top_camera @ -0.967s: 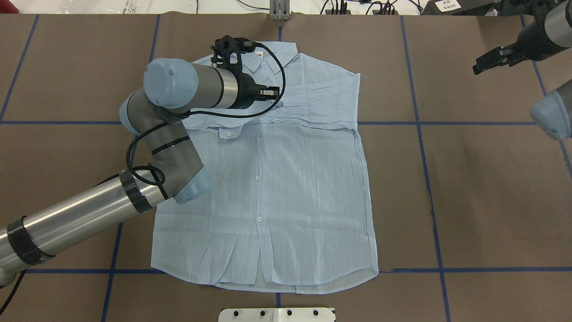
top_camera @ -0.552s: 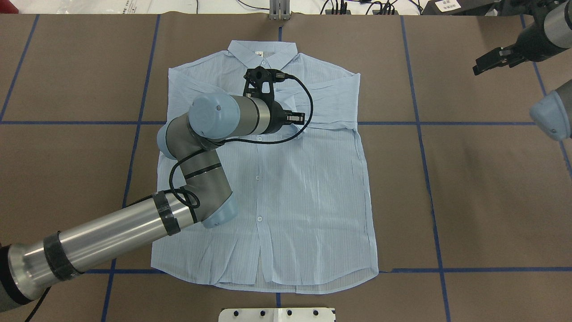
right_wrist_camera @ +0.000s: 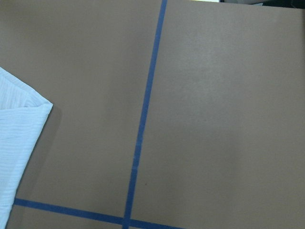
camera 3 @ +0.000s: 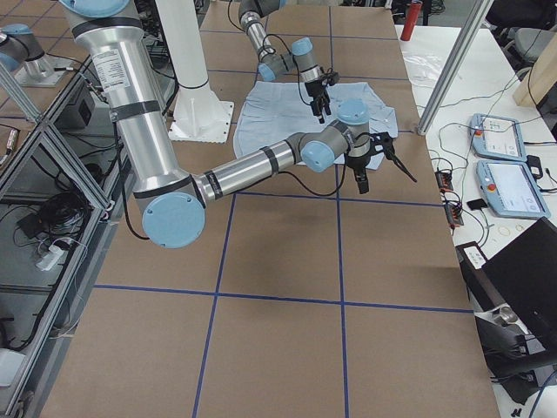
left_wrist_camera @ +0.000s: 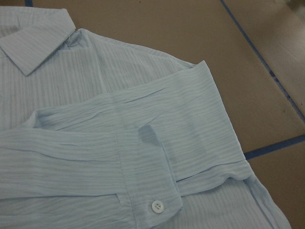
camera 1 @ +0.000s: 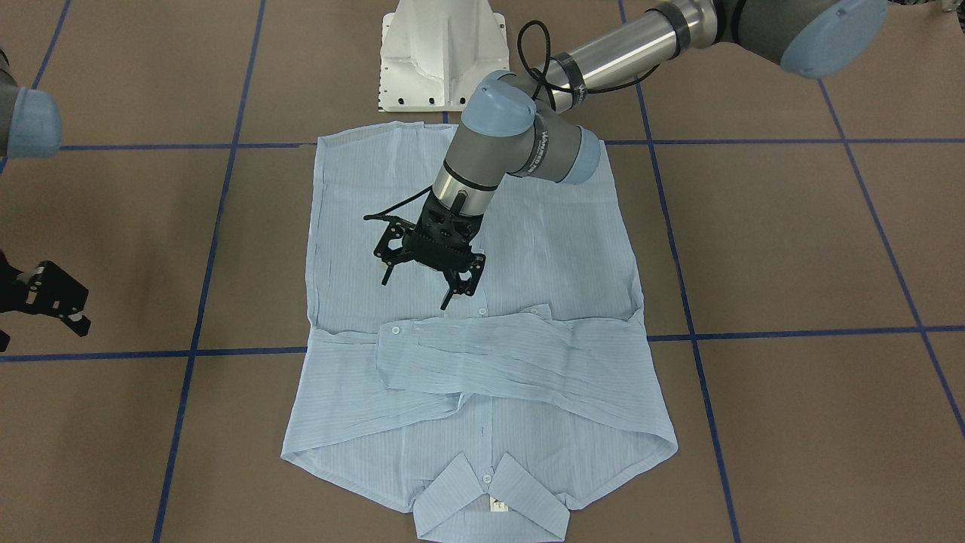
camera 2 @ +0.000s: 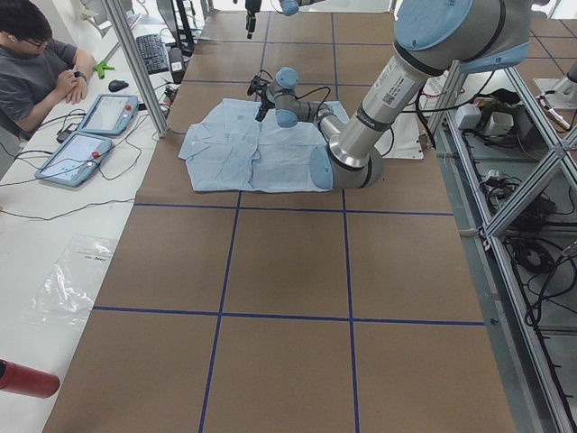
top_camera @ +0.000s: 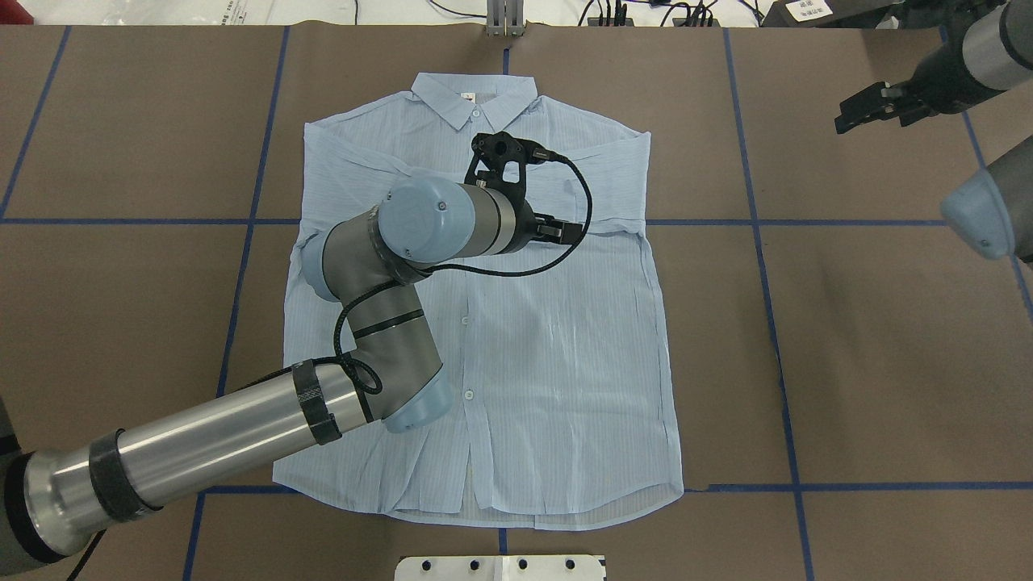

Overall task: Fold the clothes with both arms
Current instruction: 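Move the left and right grippers down to the shirt hem corners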

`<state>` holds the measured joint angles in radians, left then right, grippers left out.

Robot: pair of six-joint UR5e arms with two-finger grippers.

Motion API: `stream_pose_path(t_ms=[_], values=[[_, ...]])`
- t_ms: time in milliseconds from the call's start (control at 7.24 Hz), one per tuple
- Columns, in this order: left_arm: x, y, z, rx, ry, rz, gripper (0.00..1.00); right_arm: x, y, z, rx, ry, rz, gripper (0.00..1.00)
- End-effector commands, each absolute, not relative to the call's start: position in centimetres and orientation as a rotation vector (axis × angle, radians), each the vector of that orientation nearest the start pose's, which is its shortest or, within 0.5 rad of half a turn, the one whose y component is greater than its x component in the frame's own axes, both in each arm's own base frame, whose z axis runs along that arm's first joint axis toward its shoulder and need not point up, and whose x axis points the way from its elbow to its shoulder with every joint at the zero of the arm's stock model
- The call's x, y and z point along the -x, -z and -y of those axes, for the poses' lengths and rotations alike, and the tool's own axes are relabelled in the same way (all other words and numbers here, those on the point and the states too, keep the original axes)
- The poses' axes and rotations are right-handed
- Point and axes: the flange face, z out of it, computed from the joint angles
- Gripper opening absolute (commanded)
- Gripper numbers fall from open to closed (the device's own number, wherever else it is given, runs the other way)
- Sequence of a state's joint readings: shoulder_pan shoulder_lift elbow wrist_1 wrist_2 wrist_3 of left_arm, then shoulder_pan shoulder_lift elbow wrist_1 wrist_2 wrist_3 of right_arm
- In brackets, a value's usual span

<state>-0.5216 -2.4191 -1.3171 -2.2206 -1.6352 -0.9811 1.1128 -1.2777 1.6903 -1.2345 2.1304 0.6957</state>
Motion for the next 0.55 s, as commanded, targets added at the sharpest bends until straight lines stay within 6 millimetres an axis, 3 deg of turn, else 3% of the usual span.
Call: stream_pose_path(t_ms=[0,138,276,414], values=[[-54.4,-19.1,46.6,-0.55,-0.135,-1.01,1.0,28.2,-36.1,52.8,-0.321,-0.181,0.891,1.0],[-49.9,-20.4,43.9,-0.553,-0.14,-1.011,1.0,30.7,-34.7,47.5,-0.315,-0.203,0.916,1.0],[-45.8,-23.0,41.1,-0.545,-0.137,-1.016,1.0,31.7,-34.3,41.5,-0.293,-0.214,0.932,1.0],[-42.8,-26.2,38.6,-0.502,-0.097,-1.011,1.0,33.3,-34.2,36.0,-0.259,-0.24,0.939,1.0]])
